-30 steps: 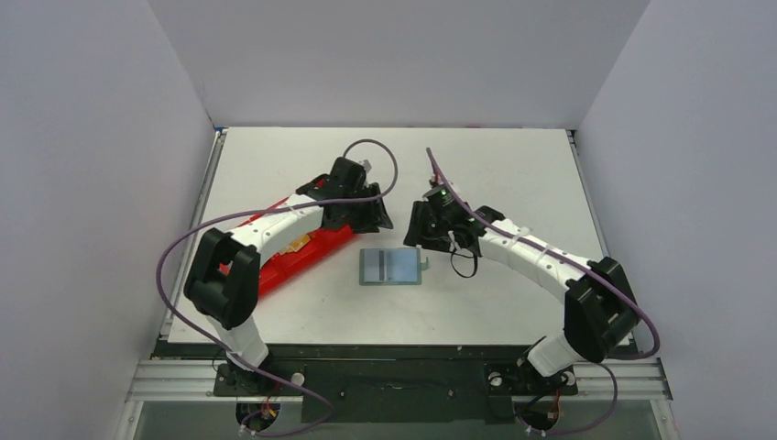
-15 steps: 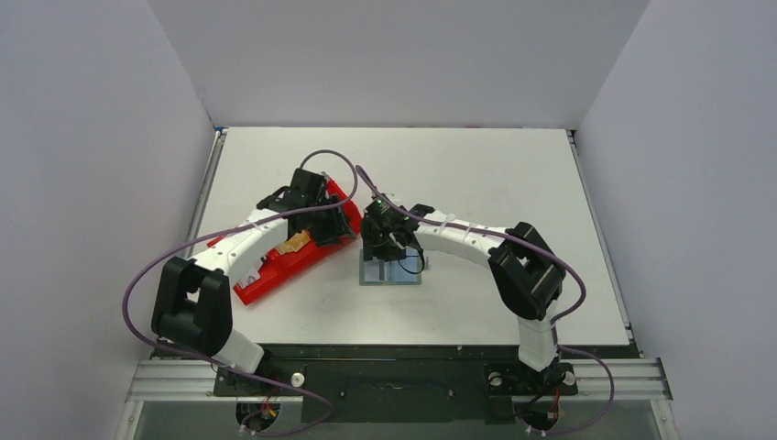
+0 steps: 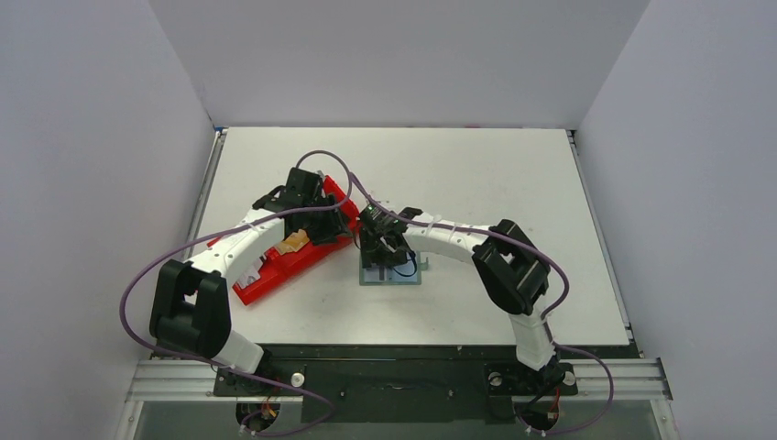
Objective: Take the credit cards out of the card holder
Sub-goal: Remove the credit card from the card holder.
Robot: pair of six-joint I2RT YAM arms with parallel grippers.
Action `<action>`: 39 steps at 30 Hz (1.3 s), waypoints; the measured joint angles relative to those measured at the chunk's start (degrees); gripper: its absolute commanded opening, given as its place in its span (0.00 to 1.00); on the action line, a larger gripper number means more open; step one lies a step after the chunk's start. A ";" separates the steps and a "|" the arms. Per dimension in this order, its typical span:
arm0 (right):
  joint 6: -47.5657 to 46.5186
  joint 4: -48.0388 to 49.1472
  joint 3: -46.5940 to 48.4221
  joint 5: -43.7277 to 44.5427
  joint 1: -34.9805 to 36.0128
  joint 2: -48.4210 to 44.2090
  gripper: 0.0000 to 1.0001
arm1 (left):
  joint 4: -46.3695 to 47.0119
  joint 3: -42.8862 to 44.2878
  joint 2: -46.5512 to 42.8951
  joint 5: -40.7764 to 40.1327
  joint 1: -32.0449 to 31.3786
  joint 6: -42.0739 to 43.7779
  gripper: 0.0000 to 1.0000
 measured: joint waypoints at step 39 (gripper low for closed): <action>0.00 2.03 -1.90 3.37 2.25 -0.57 0.61 | -0.46 -3.19 -1.55 -3.63 -0.35 -2.93 0.42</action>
